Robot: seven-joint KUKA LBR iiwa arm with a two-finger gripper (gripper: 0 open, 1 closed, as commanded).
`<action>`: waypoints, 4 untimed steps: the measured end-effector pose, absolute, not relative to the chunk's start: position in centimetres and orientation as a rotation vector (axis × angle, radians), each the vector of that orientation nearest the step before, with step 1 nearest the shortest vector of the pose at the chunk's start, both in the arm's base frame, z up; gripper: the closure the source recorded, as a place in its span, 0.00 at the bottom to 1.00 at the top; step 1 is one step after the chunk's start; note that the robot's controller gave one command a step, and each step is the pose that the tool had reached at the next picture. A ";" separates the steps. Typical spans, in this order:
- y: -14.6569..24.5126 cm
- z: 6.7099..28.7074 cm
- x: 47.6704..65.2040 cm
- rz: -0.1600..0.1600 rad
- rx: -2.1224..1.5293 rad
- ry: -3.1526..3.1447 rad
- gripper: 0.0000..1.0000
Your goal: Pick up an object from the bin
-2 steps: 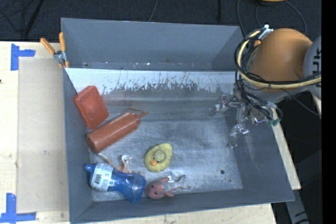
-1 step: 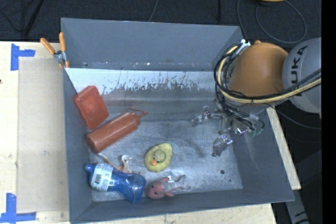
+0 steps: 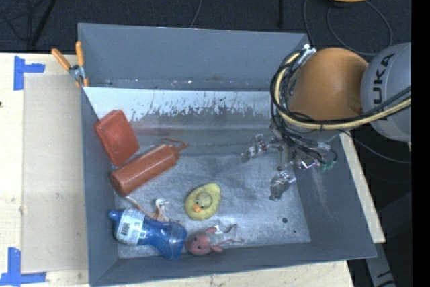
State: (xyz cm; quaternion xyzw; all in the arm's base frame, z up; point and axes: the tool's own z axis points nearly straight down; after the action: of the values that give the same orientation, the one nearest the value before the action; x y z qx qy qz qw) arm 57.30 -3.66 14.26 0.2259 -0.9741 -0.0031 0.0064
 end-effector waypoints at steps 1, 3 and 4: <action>-3.6 15.9 54.5 0.006 0.828 -3.044 0.00; 2.7 12.6 54.3 -0.007 0.912 -3.006 0.00; 5.1 11.8 50.7 0.000 1.042 -2.965 0.00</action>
Offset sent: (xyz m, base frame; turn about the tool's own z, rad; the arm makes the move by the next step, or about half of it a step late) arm -0.0704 0.0700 -0.0255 -0.0878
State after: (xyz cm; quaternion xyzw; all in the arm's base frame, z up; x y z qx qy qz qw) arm 50.73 5.07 11.85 0.3314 -0.9435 0.0001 -0.0005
